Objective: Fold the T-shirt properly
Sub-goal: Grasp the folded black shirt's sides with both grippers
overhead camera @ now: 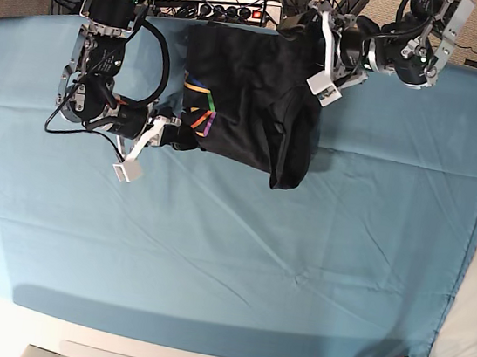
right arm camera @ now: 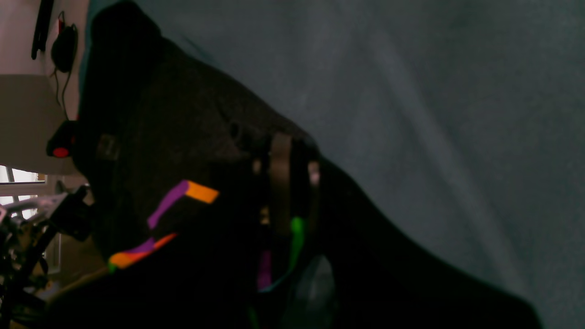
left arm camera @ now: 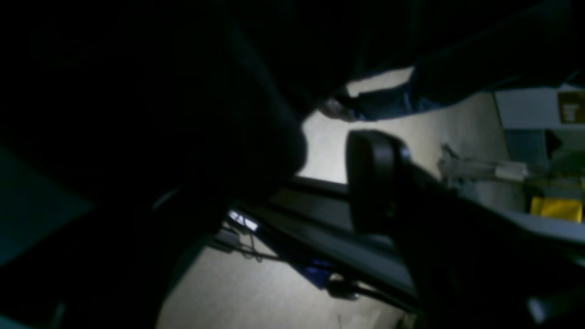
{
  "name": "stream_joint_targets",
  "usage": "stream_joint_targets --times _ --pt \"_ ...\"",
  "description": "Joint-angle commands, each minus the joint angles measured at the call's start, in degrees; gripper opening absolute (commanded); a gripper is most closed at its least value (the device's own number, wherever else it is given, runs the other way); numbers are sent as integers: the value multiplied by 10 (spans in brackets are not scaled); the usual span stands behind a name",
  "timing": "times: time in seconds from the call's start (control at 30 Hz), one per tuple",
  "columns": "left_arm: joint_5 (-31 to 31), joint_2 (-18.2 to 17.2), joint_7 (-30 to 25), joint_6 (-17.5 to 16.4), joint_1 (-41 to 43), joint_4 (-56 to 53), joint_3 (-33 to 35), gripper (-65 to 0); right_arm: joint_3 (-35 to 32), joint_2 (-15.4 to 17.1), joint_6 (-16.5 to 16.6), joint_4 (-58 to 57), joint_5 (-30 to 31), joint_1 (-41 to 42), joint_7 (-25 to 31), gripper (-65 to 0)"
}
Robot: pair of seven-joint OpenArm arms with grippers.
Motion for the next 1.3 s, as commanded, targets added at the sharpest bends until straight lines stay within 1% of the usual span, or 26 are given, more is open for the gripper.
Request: stream_joint_targets --times 0.0,0.2,0.3,0.73,0.97,1.1,1.27 --pt "19 -7 -4 9 -3 7 -18 -251 1 5 2 6 -10 5 -12 -650" --pt "9 -16 0 9 -3 7 -97 -251 1 5 2 6 -9 5 -12 -650" --pt "3 -21 1 9 -3 7 -113 -251 1 5 2 6 -9 5 -12 -650" --pt "-25 -20 4 8 3 7 -113 -251 1 5 2 6 -10 5 -12 -650" --pt "-26 -17 3 6 3 7 -94 -251 1 5 3 6 -10 5 -12 -650" --pt "-24 -7 3 6 3 7 -82 -251 1 5 3 6 -10 5 -12 -650" --pt "-23 -3 0 6 3 7 -82 -251 1 5 4 6 -10 5 -12 -650"
